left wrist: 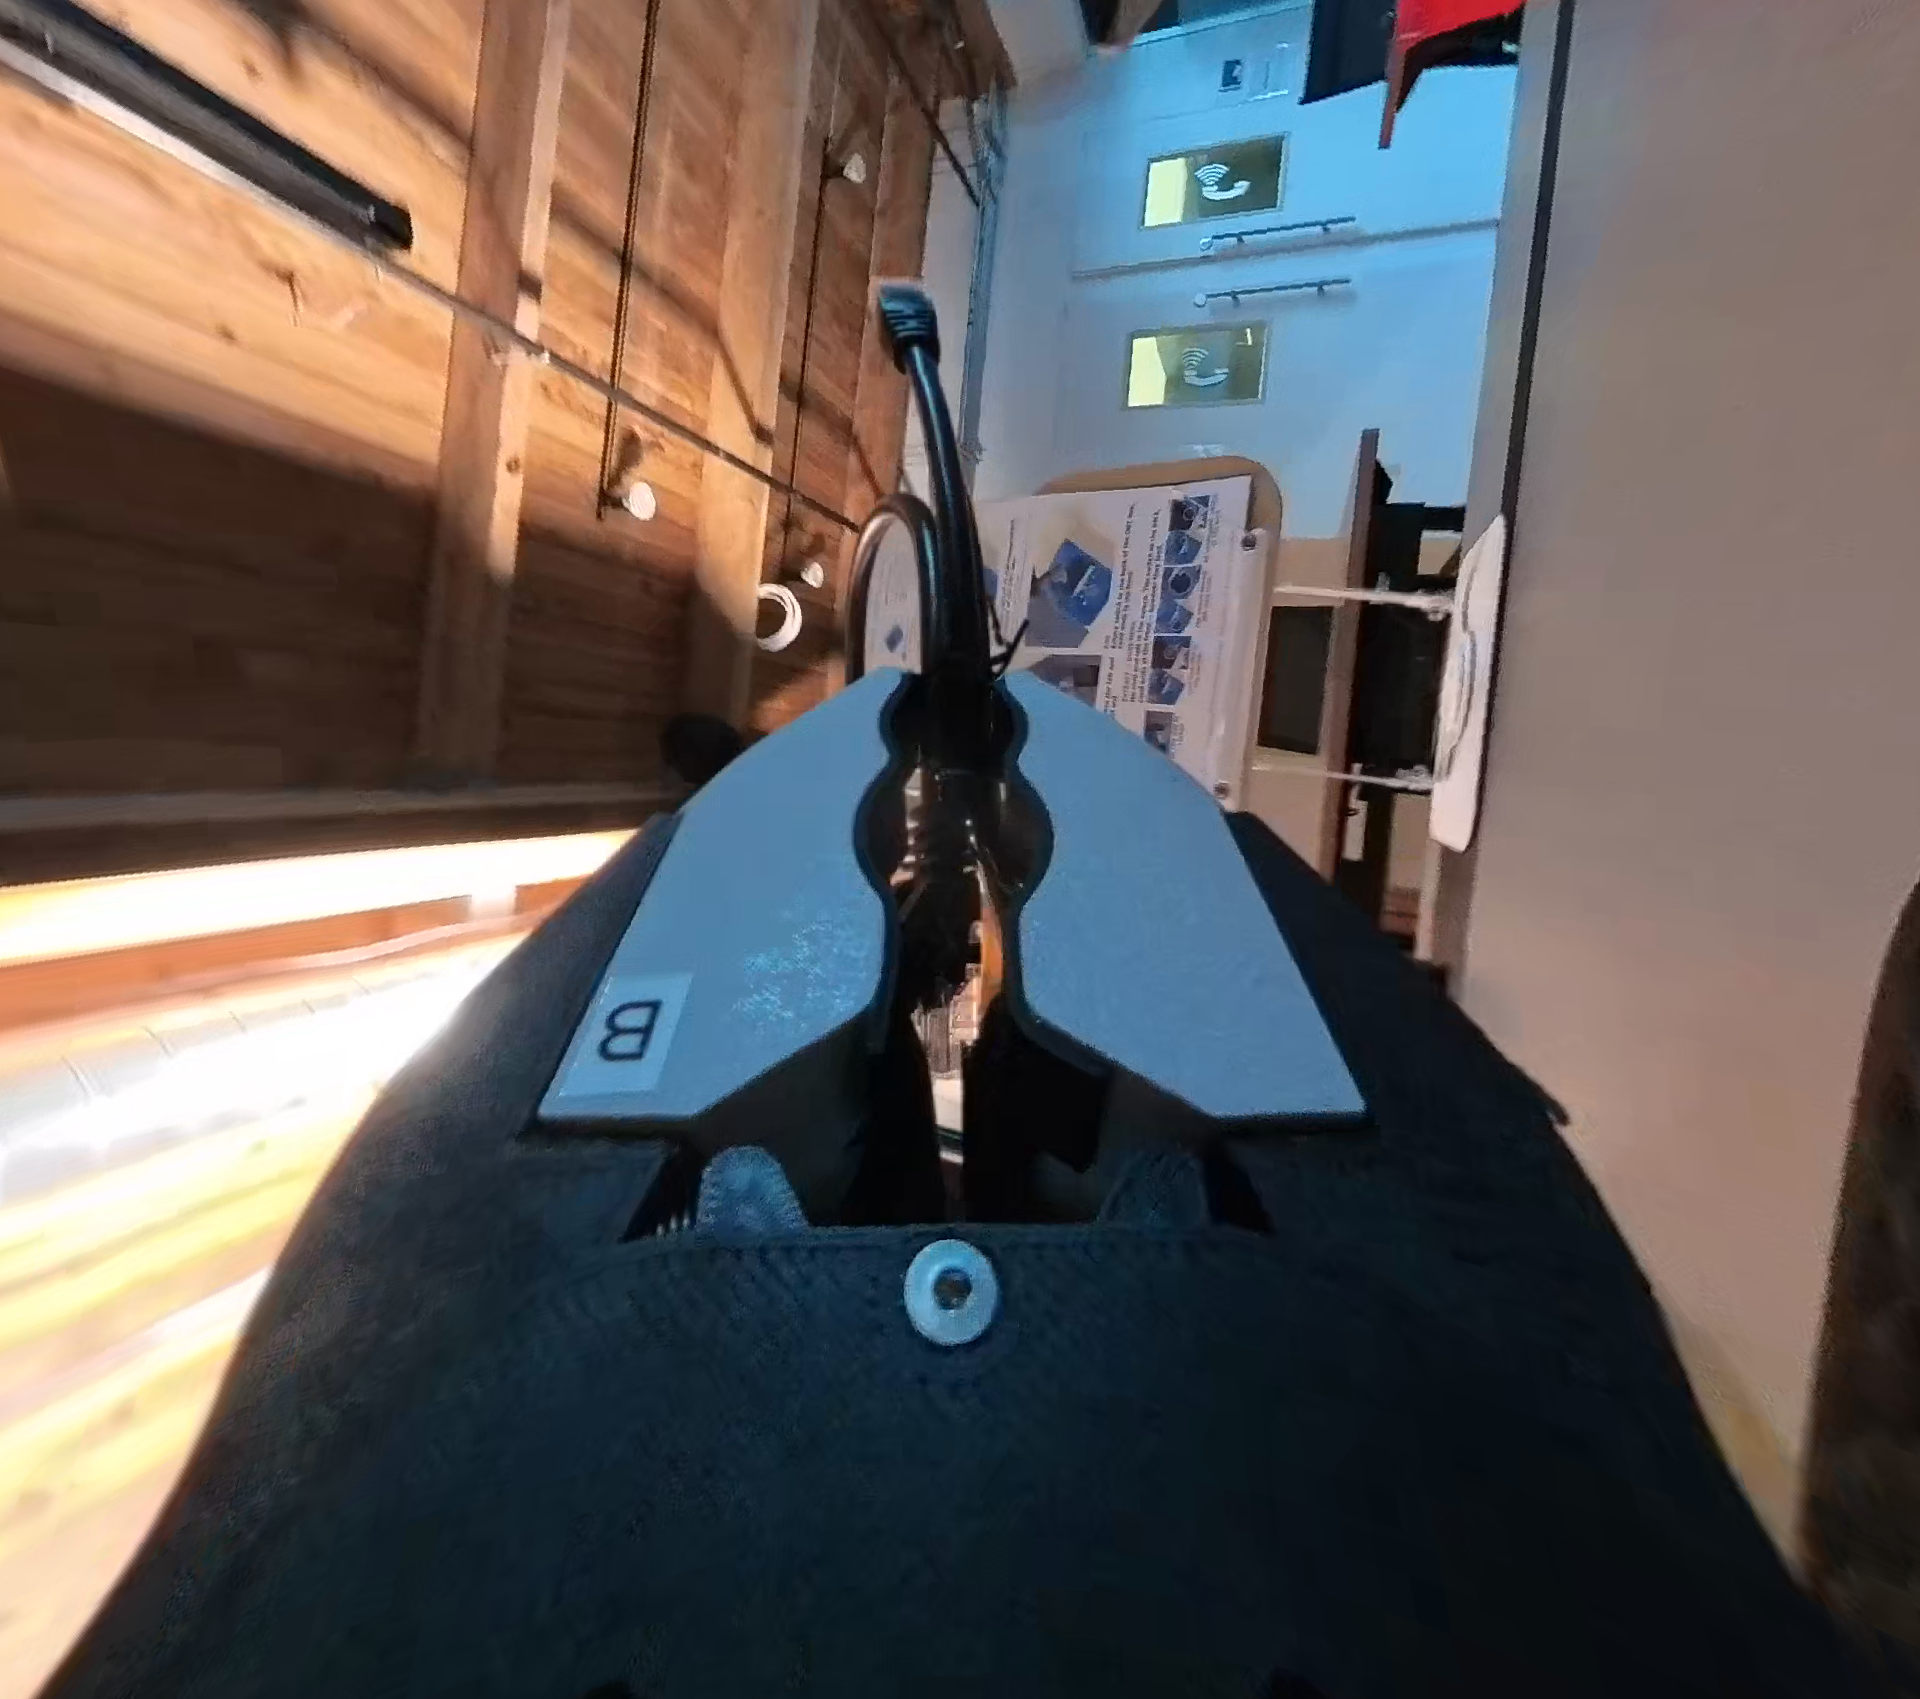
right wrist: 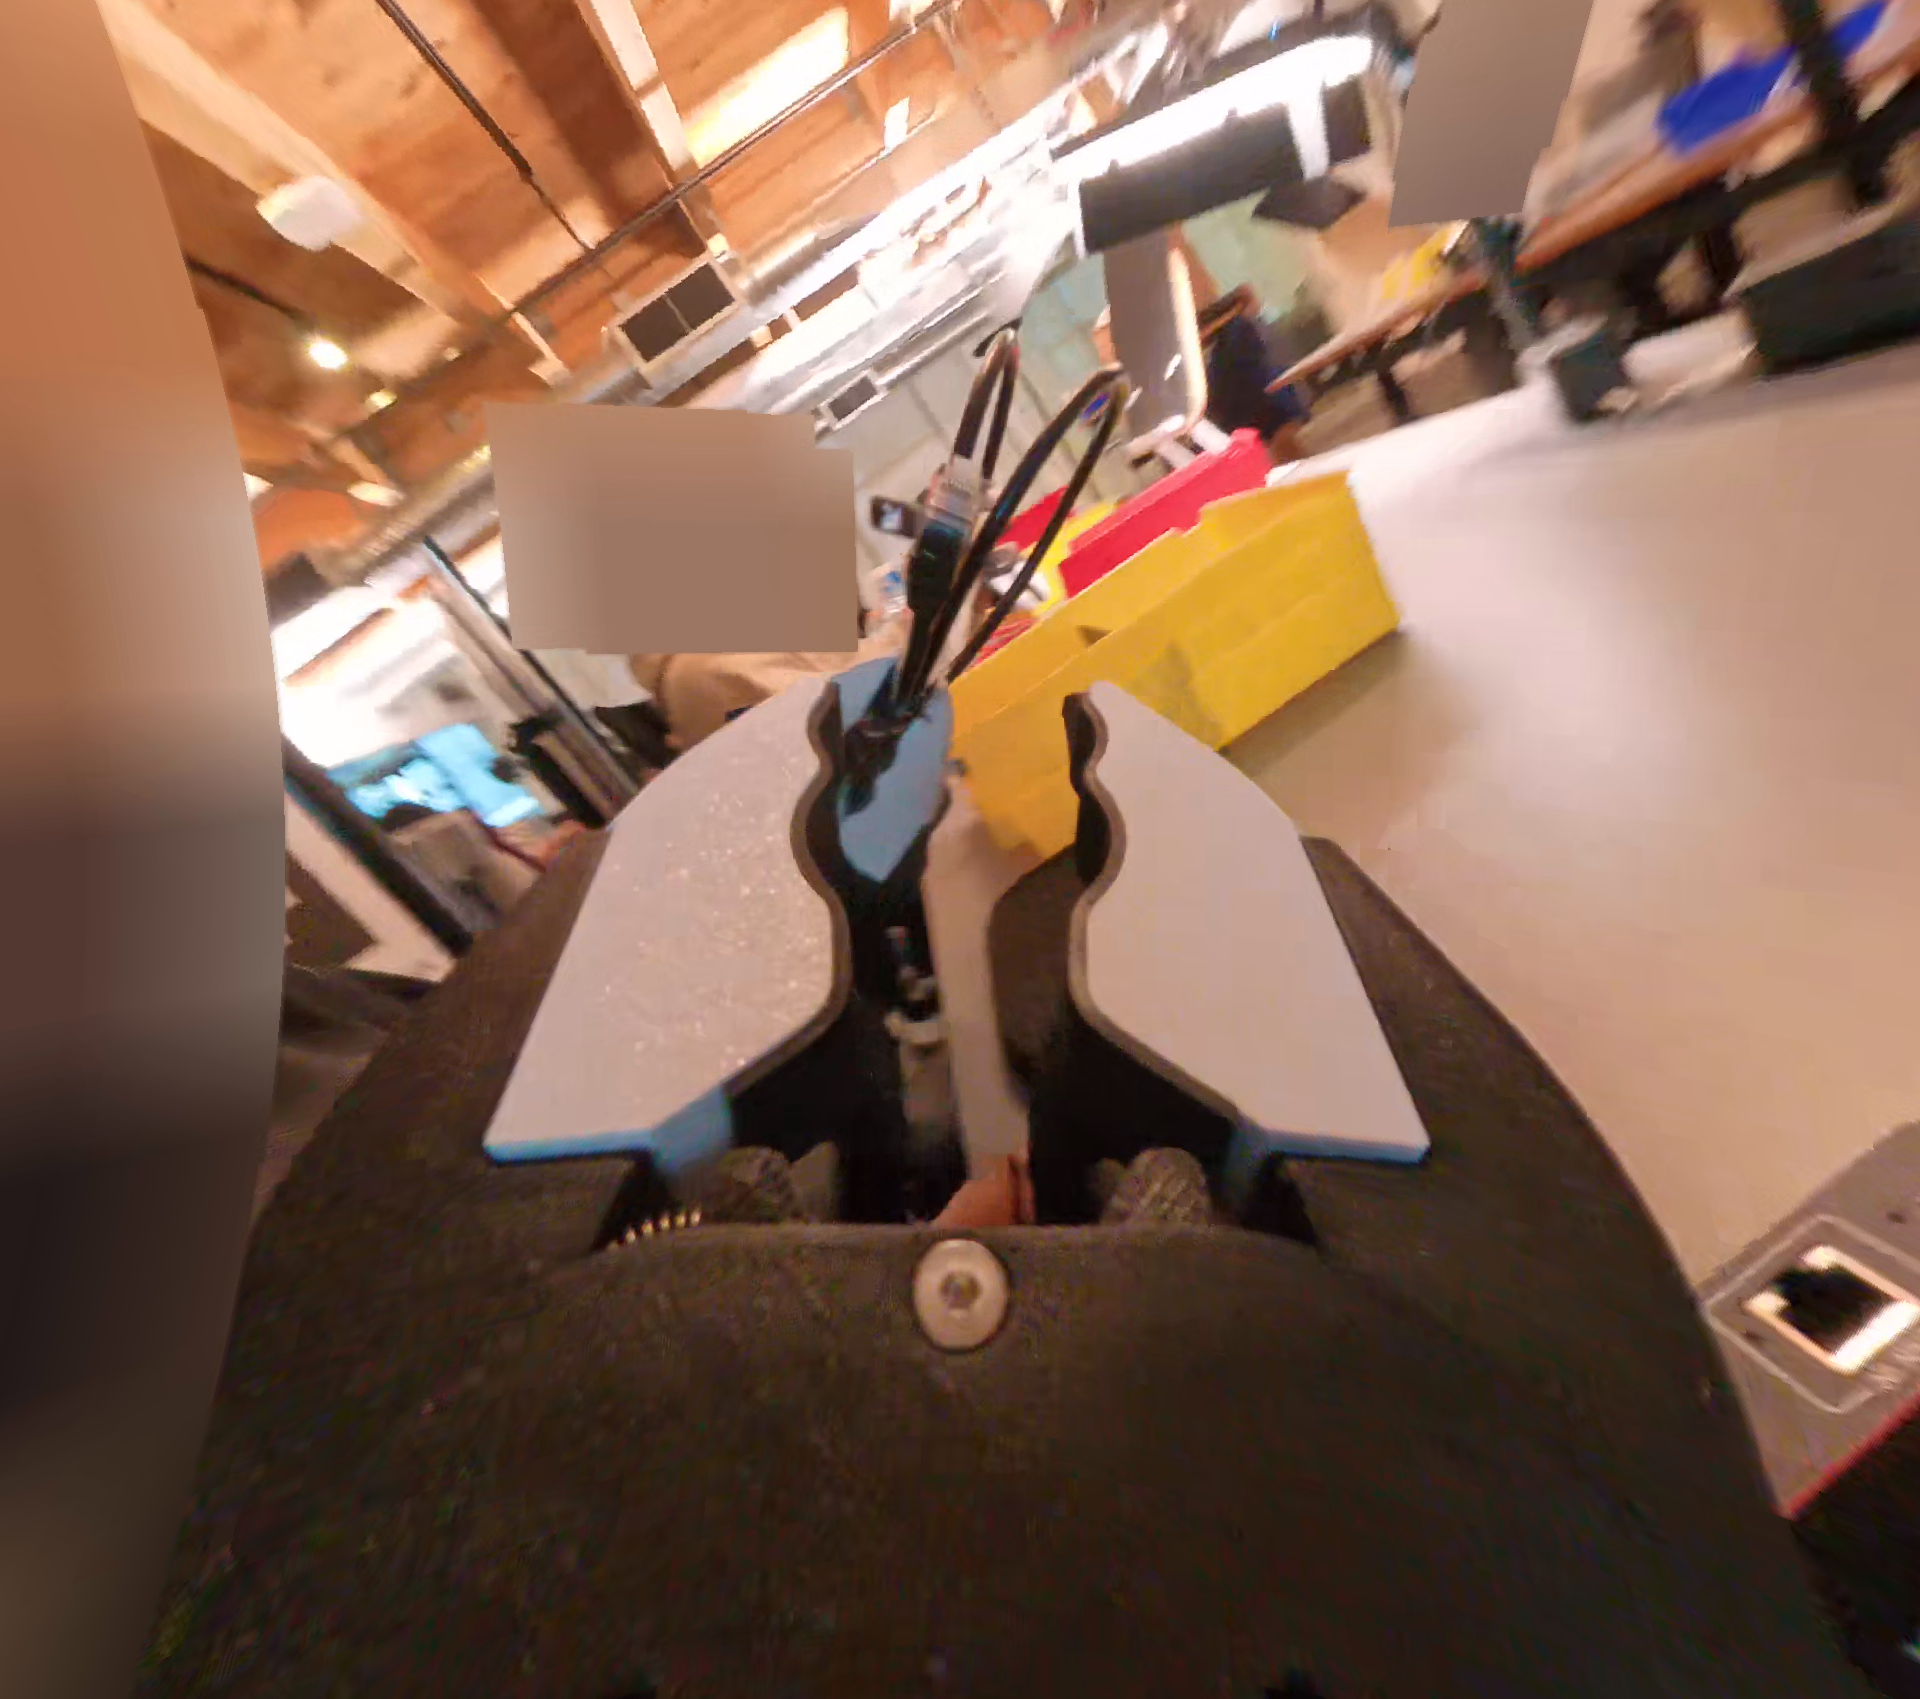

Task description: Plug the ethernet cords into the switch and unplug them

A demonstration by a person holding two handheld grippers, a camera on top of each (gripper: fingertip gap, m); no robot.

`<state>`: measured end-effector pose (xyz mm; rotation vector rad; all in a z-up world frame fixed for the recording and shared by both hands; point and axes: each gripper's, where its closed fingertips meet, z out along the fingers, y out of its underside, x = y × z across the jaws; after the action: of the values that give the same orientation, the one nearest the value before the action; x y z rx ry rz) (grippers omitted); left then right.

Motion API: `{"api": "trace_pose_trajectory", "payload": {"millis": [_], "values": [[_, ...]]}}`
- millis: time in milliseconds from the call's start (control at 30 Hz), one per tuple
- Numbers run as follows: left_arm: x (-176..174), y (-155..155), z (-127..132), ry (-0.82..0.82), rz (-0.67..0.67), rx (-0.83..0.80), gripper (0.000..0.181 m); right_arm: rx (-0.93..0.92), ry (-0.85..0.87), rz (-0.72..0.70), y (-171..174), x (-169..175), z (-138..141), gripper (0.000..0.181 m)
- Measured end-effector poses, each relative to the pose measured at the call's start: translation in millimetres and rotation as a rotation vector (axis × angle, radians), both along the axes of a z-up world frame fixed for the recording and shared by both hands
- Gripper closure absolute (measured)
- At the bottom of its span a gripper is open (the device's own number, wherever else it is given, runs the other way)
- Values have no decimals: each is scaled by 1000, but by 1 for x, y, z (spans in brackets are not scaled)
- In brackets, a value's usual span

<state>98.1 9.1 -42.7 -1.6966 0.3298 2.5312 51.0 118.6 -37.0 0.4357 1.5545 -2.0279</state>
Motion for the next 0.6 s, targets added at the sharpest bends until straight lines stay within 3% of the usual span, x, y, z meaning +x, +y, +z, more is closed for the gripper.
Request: {"api": "trace_pose_trajectory", "payload": {"millis": [133, 267, 367, 467, 533, 600], "values": [[-9, 10, -9, -33, 2, -198, 169, 67, -192, 147, -8, -8, -2, 139], [-11, 18, -12, -50, -25, -299, 169, 239, -168, 182, -18, -12, -16, 141], [-12, 22, -12, -48, -45, -319, 169, 299, -159, 276, -23, -4, -20, 143], [-11, 25, -11, -47, -58, -330, 169, 293, -152, 337, -25, 2, -19, 168], [-12, 24, -11, -51, -57, -326, 168, 261, -99, 353, -24, 5, -14, 170], [-11, 23, -4, -60, -103, -198, 166, 182, 4, 324, -22, 9, -3, 170]]}}
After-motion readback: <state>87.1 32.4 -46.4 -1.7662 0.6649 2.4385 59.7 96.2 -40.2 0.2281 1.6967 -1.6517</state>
